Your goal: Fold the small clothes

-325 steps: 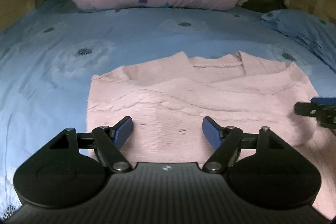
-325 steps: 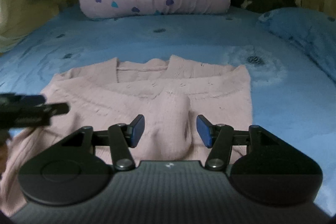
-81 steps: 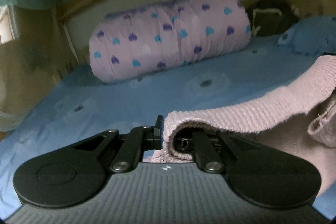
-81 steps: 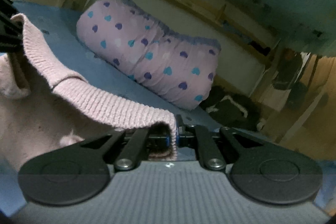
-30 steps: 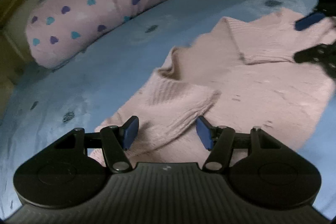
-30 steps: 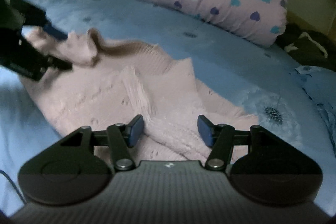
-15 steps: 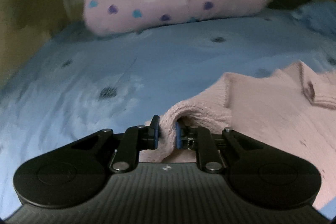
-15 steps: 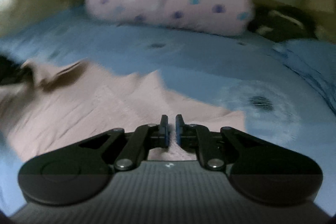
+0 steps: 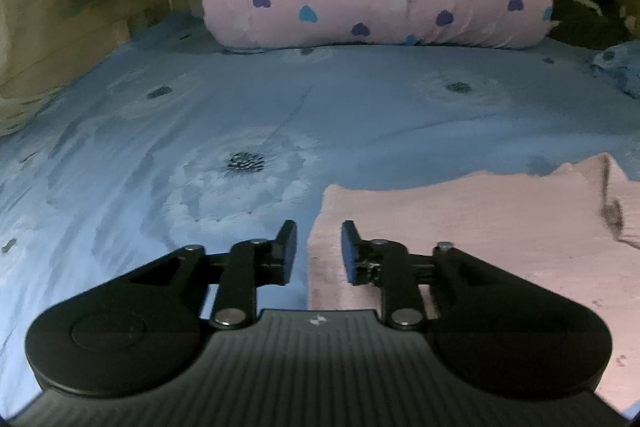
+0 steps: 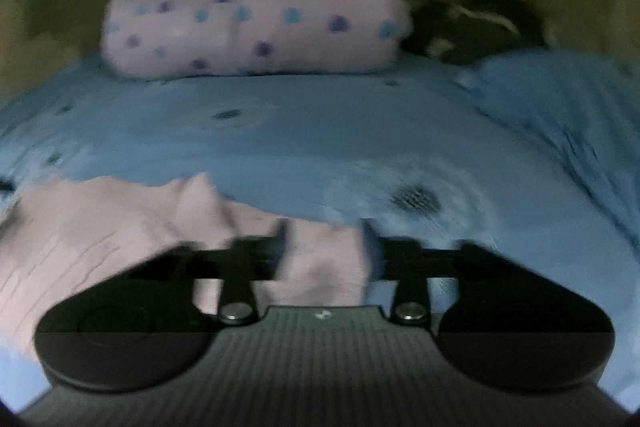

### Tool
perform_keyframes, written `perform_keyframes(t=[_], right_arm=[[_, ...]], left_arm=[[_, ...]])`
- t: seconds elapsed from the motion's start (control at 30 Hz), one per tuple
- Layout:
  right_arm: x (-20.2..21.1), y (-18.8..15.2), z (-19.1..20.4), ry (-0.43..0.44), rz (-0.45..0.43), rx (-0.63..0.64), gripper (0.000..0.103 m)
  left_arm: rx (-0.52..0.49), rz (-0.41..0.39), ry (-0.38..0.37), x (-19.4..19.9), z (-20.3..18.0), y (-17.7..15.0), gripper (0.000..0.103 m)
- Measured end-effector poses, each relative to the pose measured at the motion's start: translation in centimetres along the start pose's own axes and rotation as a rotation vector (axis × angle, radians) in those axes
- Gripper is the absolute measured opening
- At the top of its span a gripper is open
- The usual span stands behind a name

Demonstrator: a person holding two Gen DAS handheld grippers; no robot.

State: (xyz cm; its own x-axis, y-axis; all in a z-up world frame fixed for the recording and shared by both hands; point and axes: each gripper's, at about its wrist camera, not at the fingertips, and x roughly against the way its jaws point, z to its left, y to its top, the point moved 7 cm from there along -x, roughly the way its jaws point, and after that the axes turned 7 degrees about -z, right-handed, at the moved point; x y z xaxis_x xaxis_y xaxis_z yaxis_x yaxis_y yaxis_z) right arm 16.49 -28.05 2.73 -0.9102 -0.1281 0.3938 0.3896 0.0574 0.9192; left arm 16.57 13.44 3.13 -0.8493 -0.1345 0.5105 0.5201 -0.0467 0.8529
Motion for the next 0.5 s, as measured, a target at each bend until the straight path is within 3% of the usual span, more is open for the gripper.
perform_keyframes(t=[0.07, 0.2, 0.3, 0.4, 0.43, 0.47, 0.5], right_arm=[[0.8, 0.4, 1.7, 0.056, -0.023, 0.058, 0.065], [1.4, -0.6, 5.8, 0.208, 0.018, 0.197, 0.064], [0.8, -2.1, 7.6, 0.189, 0.050, 0.336, 0.064], [-0.3, -3.3, 7.6, 0.160, 0.094, 0.360, 0.063], [-0.5, -3.6, 7.3, 0.142, 0.094, 0.341, 0.058], [-0.7, -3.7, 6.9, 0.132, 0.095, 0.312, 0.039], [-0.9, -3.7, 6.6, 0.129, 0.102, 0.280, 0.028]], left_arm=[[0.000, 0.004, -0.027, 0.3, -0.8, -0.1, 0.043], [-0.019, 0.041, -0.089, 0.5, -2.5, -0.9, 0.052], [-0.033, 0.070, -0.121, 0.3, -3.7, -1.7, 0.058], [-0.065, 0.086, -0.124, 0.1, -4.6, -2.6, 0.062], [-0.075, 0.085, -0.120, 0.0, -4.7, -2.8, 0.063], [-0.088, 0.082, -0.114, 0.0, -5.0, -2.9, 0.064], [-0.096, 0.079, -0.110, 0.1, -5.0, -3.0, 0.064]])
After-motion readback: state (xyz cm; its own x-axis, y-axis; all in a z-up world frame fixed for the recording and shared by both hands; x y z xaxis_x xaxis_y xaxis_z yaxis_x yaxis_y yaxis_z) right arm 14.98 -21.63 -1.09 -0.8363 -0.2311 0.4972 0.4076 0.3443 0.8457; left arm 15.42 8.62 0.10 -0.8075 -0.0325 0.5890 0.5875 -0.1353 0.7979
